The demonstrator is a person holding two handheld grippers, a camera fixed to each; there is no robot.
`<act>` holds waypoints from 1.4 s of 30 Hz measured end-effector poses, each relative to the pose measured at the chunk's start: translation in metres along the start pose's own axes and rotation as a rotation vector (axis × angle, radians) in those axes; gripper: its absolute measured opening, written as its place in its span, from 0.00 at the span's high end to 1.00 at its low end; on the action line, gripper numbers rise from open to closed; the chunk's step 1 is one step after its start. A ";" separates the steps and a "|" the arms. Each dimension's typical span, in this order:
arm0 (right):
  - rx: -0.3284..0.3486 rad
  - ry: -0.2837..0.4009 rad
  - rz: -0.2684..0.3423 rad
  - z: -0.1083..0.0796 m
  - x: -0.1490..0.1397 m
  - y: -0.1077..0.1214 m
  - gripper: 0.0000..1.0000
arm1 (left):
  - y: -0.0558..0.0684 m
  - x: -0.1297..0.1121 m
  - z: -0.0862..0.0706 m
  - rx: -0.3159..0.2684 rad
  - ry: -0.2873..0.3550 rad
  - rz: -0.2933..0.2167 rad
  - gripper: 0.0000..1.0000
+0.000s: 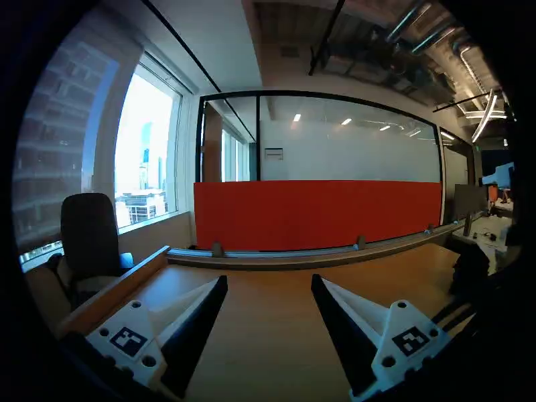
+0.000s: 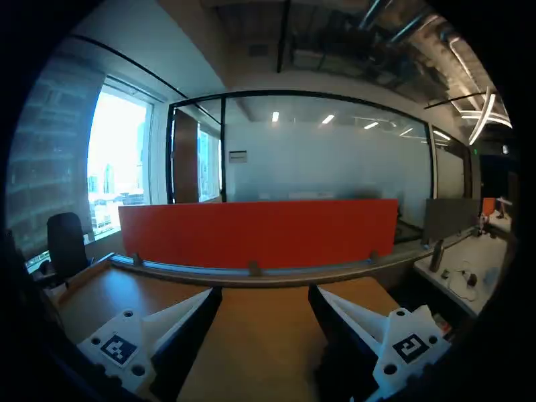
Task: Fold towel
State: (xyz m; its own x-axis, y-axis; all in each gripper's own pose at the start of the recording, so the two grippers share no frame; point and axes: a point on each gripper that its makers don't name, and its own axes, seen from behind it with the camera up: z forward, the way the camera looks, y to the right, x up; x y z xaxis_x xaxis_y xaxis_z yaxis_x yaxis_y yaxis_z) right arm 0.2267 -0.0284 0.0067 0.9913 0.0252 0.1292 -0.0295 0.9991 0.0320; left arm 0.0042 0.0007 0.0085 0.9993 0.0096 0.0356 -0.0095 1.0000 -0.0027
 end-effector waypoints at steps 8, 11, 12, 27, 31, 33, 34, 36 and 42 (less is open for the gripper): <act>0.015 0.009 0.017 0.006 -0.007 -0.017 0.00 | -0.001 -0.026 -0.004 0.018 0.019 0.009 0.07; 0.025 0.009 0.021 0.008 -0.018 -0.023 0.00 | 0.001 -0.037 -0.004 0.019 0.026 0.013 0.07; 0.031 0.009 0.021 0.008 -0.021 -0.025 0.00 | 0.002 -0.041 -0.004 0.018 0.029 0.013 0.07; 0.043 0.046 0.017 0.002 -0.067 -0.028 0.00 | 0.008 -0.098 -0.003 0.010 0.055 0.016 0.07; 0.035 0.045 0.014 0.002 -0.075 -0.028 0.00 | 0.003 -0.110 -0.002 0.019 0.059 0.017 0.07; 0.033 0.047 0.013 0.001 -0.076 -0.028 0.00 | 0.001 -0.114 -0.001 0.026 0.058 0.014 0.07; 0.033 0.048 0.012 0.001 -0.077 -0.029 0.00 | 0.000 -0.116 -0.001 0.027 0.058 0.010 0.07; 0.033 0.051 0.008 0.001 -0.077 -0.030 0.00 | -0.002 -0.119 0.000 0.030 0.059 0.003 0.07; 0.032 0.057 -0.005 0.003 -0.076 -0.032 0.00 | -0.003 -0.125 0.002 0.032 0.061 -0.007 0.07</act>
State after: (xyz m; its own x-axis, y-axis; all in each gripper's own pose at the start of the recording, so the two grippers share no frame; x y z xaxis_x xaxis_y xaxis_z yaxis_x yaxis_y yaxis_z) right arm 0.1519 -0.0628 -0.0014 0.9971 0.0227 0.0722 -0.0274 0.9975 0.0647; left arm -0.1209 -0.0031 0.0063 0.9997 0.0031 -0.0251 -0.0024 0.9996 0.0290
